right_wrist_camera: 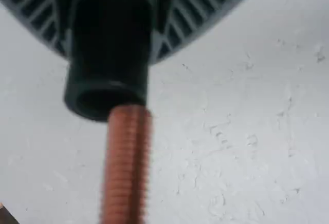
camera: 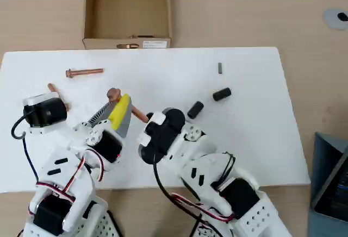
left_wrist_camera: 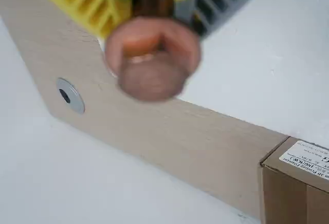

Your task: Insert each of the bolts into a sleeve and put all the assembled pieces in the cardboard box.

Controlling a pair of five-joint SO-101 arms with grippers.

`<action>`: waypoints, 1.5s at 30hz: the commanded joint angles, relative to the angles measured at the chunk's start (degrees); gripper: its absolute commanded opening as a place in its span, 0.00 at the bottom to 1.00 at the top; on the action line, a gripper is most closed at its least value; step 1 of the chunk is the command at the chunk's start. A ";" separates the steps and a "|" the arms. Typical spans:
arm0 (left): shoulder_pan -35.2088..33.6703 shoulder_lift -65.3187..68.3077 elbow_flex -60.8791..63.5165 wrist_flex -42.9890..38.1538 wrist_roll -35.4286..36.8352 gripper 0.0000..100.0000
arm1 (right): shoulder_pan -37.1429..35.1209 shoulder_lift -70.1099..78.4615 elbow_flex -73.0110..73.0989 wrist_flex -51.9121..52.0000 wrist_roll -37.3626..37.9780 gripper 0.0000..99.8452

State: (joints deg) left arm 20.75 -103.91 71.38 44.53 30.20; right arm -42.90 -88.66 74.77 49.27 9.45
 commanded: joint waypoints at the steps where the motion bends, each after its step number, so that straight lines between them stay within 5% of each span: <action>1: 0.70 -0.48 -1.93 -1.49 0.18 0.00 | -0.66 -0.66 -0.75 -1.76 0.44 0.01; 23: 0.88 -0.48 0.35 0.26 0.09 0.00 | -2.86 -0.66 -3.12 -1.76 0.35 0.01; 34: 15.38 -0.48 0.26 13.71 -3.08 0.00 | -2.86 -0.66 -3.47 -1.76 0.35 0.01; 45: 16.70 -0.48 2.64 15.82 -7.38 0.06 | -2.86 -0.66 -3.47 -1.76 0.44 0.01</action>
State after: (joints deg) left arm 34.29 -104.35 73.23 58.68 23.25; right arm -45.80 -88.48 75.12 49.27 9.63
